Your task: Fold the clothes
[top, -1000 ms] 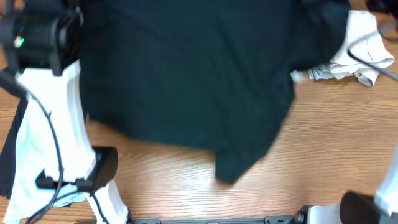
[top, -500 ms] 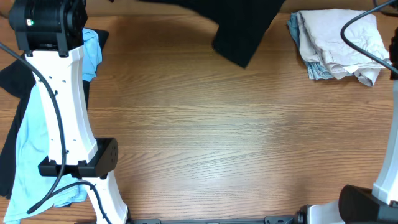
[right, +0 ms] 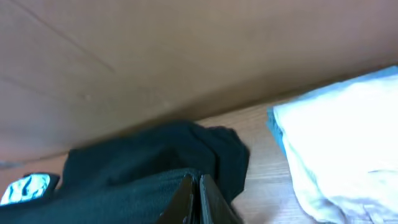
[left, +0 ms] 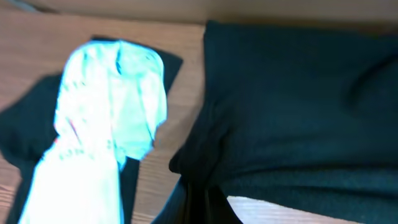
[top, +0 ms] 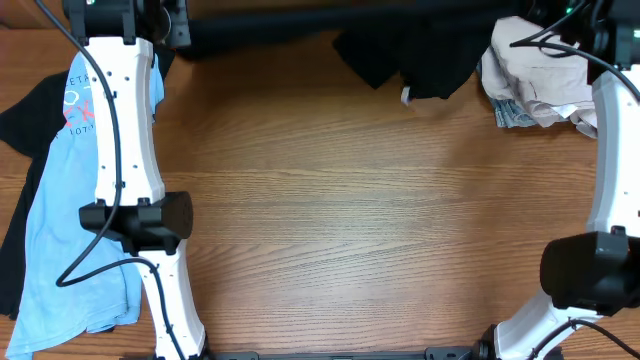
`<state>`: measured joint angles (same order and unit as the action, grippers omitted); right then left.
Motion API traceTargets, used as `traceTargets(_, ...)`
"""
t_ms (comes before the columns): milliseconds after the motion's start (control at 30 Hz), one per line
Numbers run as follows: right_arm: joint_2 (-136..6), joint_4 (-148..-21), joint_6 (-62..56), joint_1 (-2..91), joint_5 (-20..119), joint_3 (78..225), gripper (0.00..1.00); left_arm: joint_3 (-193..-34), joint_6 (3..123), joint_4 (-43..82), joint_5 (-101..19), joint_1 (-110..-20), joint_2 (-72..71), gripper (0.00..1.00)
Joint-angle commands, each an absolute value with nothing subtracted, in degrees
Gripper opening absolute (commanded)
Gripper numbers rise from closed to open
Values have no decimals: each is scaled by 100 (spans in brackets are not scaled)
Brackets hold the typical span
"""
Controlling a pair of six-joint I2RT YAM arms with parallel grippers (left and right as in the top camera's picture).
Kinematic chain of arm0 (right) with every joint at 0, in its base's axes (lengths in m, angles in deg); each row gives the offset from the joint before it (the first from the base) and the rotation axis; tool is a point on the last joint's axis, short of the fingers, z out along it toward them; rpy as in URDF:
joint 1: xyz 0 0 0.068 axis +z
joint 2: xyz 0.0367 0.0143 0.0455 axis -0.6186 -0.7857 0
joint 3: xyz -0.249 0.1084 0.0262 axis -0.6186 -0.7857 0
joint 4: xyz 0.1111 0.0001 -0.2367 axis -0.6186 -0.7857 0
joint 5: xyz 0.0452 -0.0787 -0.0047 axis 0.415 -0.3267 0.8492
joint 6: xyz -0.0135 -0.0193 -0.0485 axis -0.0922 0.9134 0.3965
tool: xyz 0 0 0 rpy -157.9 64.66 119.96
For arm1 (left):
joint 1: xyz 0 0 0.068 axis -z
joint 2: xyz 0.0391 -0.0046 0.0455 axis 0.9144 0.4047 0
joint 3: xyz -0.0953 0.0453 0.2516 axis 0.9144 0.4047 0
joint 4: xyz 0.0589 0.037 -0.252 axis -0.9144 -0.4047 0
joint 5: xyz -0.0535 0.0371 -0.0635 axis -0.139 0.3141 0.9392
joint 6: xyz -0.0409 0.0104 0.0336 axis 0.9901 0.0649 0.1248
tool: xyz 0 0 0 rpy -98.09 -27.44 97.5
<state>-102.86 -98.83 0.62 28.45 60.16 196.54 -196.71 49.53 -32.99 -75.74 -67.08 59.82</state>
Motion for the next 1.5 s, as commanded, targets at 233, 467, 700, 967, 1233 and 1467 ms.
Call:
traceTargets(233, -9041, -9966, 224, 2533, 6201, 19796, 4, -19776, 5097, -3179, -7292, -6972, 4941, 4)
traceTargets(467, -7447, -10711, 230, 2185, 6040, 19796, 4, -19776, 5097, -3065, -7292, -6970, 3503, 4)
traceTargets(700, -6013, -11249, 333, 1783, 5786, 19796, 4, -19776, 5097, -3030, -7294, -6970, 2257, 4)
traceTargets(967, -5607, -11402, 377, 1783, 5530, 19783, 4, -19774, 4972, -2939, -7329, -6972, 2013, 4)
traceTargets(1233, -6367, -11004, 370, 1789, 5847, 19781, 4, -19774, 4972, -2724, -7307, -6972, 2773, 4)
traceTargets(1467, -7734, -9575, 329, 2032, 6099, 19781, 4, -19774, 4896, -1776, -7316, -6972, 3801, 4)
